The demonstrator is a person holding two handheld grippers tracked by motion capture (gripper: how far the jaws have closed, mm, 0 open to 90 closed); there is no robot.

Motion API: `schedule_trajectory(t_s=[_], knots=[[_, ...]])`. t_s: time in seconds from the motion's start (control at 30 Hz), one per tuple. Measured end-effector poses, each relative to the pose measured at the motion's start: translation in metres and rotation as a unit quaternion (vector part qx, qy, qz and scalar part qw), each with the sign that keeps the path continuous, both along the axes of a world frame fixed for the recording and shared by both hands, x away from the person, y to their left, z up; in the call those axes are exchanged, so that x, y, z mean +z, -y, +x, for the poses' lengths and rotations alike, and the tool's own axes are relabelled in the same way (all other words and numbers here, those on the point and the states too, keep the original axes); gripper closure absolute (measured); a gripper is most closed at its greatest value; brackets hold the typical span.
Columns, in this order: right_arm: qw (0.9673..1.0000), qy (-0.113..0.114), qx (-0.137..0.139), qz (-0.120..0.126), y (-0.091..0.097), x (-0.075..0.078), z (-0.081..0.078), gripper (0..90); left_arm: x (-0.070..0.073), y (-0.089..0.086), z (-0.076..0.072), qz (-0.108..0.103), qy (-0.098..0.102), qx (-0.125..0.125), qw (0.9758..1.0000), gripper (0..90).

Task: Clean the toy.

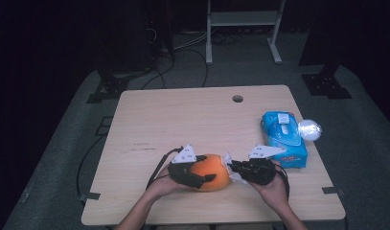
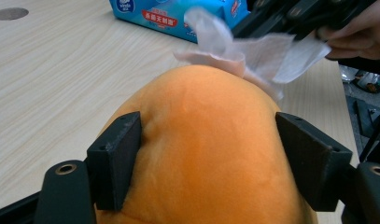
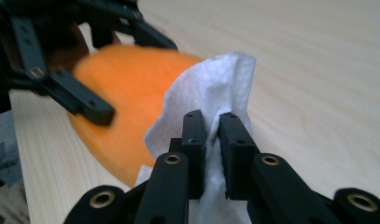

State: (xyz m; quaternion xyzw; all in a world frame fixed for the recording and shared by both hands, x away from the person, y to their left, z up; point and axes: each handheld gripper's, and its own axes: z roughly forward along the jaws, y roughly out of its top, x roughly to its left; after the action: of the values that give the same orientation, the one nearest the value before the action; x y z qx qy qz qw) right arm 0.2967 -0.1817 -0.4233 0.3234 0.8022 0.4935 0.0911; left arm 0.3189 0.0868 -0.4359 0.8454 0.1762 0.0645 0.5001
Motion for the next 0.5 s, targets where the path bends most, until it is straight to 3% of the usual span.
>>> schedule_trajectory(t_s=[0.07, 0.17, 0.23, 0.33, 0.4, 0.43, 0.5], knots=[[0.9997, 0.01, 0.014, 0.015, -0.006, 0.007, -0.003, 80.4, 0.0, 0.002, -0.001, 0.001, 0.002, -0.001, 1.0, 24.8], [0.9993, 0.022, 0.029, -0.012, -0.018, 0.006, -0.005, 80.4, 0.003, 0.003, -0.001, 0.007, -0.004, -0.007, 0.9999, 22.2], [0.9995, 0.003, 0.033, 0.0, -0.017, 0.0, -0.003, 80.7, 0.013, 0.002, -0.001, 0.013, -0.01, -0.014, 0.9998, 17.7], [0.9996, 0.01, 0.024, -0.014, -0.012, 0.001, -0.004, 80.6, 0.025, -0.004, -0.002, 0.003, -0.012, -0.016, 0.9998, 16.6], [0.9997, 0.005, 0.012, -0.018, -0.006, 0.0, -0.002, 80.6, 0.024, -0.006, -0.003, 0.029, -0.02, -0.029, 0.999, 16.6], [0.9997, 0.002, 0.008, -0.022, -0.004, -0.001, -0.001, 80.6, 0.021, -0.007, -0.003, 0.043, -0.011, -0.031, 0.9985, 16.6], [0.9995, 0.004, 0.0, -0.032, -0.002, -0.003, 0.001, 80.7, 0.017, -0.007, -0.002, 0.041, -0.015, -0.024, 0.9988, 18.4]])
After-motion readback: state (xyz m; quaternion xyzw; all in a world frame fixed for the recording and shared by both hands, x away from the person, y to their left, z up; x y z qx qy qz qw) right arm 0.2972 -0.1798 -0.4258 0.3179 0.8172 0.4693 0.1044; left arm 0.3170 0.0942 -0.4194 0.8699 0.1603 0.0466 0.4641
